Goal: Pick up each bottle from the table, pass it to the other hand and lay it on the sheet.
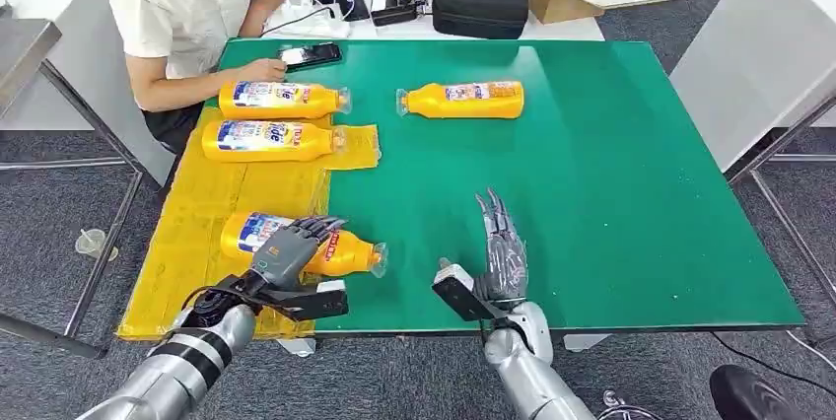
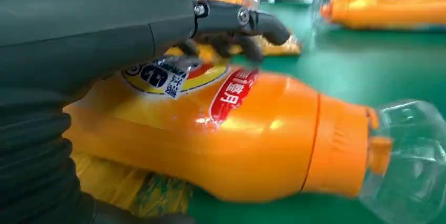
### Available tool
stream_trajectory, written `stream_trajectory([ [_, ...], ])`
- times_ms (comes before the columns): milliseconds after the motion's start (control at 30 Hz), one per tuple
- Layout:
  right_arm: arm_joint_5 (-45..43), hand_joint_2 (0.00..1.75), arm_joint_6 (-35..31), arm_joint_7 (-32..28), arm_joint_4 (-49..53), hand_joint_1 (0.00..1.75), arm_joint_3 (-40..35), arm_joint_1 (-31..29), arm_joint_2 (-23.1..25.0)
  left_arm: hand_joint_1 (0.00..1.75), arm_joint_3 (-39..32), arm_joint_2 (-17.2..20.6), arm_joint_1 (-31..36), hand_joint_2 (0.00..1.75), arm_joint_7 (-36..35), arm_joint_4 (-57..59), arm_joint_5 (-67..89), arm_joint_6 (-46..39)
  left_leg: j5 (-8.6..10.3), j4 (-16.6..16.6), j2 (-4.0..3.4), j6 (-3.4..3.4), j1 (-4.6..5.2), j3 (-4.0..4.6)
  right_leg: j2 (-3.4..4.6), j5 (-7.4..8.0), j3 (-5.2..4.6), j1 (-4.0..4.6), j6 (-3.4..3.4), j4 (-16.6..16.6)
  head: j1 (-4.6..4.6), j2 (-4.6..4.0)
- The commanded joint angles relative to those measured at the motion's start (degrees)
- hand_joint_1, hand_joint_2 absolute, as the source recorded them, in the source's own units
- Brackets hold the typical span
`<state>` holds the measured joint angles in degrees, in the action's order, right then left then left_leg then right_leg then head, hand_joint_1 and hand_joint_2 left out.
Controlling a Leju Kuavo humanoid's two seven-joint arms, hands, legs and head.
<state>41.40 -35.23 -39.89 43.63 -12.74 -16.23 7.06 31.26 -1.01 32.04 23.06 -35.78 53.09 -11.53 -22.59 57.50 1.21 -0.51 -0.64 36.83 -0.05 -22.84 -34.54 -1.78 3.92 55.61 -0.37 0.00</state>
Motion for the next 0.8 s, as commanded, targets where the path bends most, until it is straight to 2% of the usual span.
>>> stream_trajectory([
  [33, -2.60, 1.75, -4.77, -0.11, -5.77, 0.00, -5.01, -3.57, -1.53, 0.00, 1.79, 0.99, 4.88, 1.75, -1.87, 8.66, -2.87, 7.54, -0.12, 0.04, -0.25, -0.01, -0.04, -0.25, 0.16, -0.04, 0.22, 0.08, -0.19, -0.02, 0.00, 0.00],
  [133, -3.78, 1.75, -4.77, -0.11, -6.07, 0.00, -5.90, -3.93, -1.80, 0.00, 1.57, 1.36, 5.02, 1.75, -1.78, 8.30, -3.98, 8.78, -0.07, -0.02, -0.19, 0.00, -0.01, -0.31, 0.13, -0.01, 0.30, 0.04, -0.14, -0.04, 0.00, 0.00],
  [167, -3.78, 1.75, -4.77, -0.11, -6.07, 0.00, -5.90, -3.93, -1.80, 0.00, 1.57, 1.36, 5.02, 1.75, -1.78, 8.30, -3.98, 8.78, -0.20, 0.03, -0.39, 0.00, -0.07, -0.57, 0.25, -0.08, 0.54, 0.14, -0.34, -0.04, 0.00, 0.00],
  [233, -3.78, 1.75, -4.77, -0.11, -6.07, 0.00, -5.90, -3.93, -1.80, 0.00, 1.57, 1.36, 5.02, 1.75, -1.78, 8.30, -3.98, 8.78, -0.05, -0.03, -0.16, 0.00, -0.01, -0.41, 0.11, 0.00, 0.40, 0.04, -0.13, -0.04, 0.00, 0.00],
  [433, -3.75, 1.75, -4.77, -0.11, -5.79, 0.00, -5.68, -3.84, -1.81, 0.00, 1.13, 1.71, 4.46, 1.75, -0.81, 6.48, -5.55, 8.45, -0.08, -0.02, -0.26, 0.03, -0.02, -0.53, 0.17, -0.03, 0.48, 0.08, -0.20, -0.03, 0.00, 0.00],
  [567, -3.92, 1.75, -4.77, -0.11, -4.96, 0.00, -5.21, -3.34, -2.11, 0.00, 0.52, 2.47, 1.99, 1.75, 1.17, -2.51, -9.27, 8.54, -0.20, 0.04, -0.38, 0.02, -0.07, -0.67, 0.23, -0.10, 0.63, 0.16, -0.33, -0.03, 0.00, 0.00],
  [600, -4.02, 1.75, -4.77, -0.11, -4.61, 0.00, -5.13, -3.26, -2.17, 0.00, 0.39, 2.53, 1.56, 1.75, 1.41, -3.81, -10.12, 8.95, -0.06, -0.01, -0.18, 0.02, -0.02, -0.47, 0.11, -0.03, 0.45, 0.07, -0.16, -0.02, 0.00, 0.00],
  [667, -3.56, 1.75, -4.77, -0.11, -3.39, 0.00, -4.01, -2.63, -2.46, 0.00, 0.08, 3.49, -1.47, 1.75, 2.16, -12.40, -14.84, 10.97, -0.11, 0.02, -0.22, 0.02, -0.04, -0.51, 0.13, -0.06, 0.49, 0.10, -0.20, -0.02, 0.00, 0.00],
  [800, -3.68, 1.75, -4.77, -0.11, -3.31, 0.00, -4.09, -2.57, -2.58, 0.00, 0.27, 3.66, -1.88, 1.75, 1.57, -13.61, -15.10, 11.32, -0.12, 0.05, -0.16, 0.02, -0.04, -0.47, 0.06, -0.09, 0.45, 0.09, -0.20, 0.01, 0.00, 0.00],
])
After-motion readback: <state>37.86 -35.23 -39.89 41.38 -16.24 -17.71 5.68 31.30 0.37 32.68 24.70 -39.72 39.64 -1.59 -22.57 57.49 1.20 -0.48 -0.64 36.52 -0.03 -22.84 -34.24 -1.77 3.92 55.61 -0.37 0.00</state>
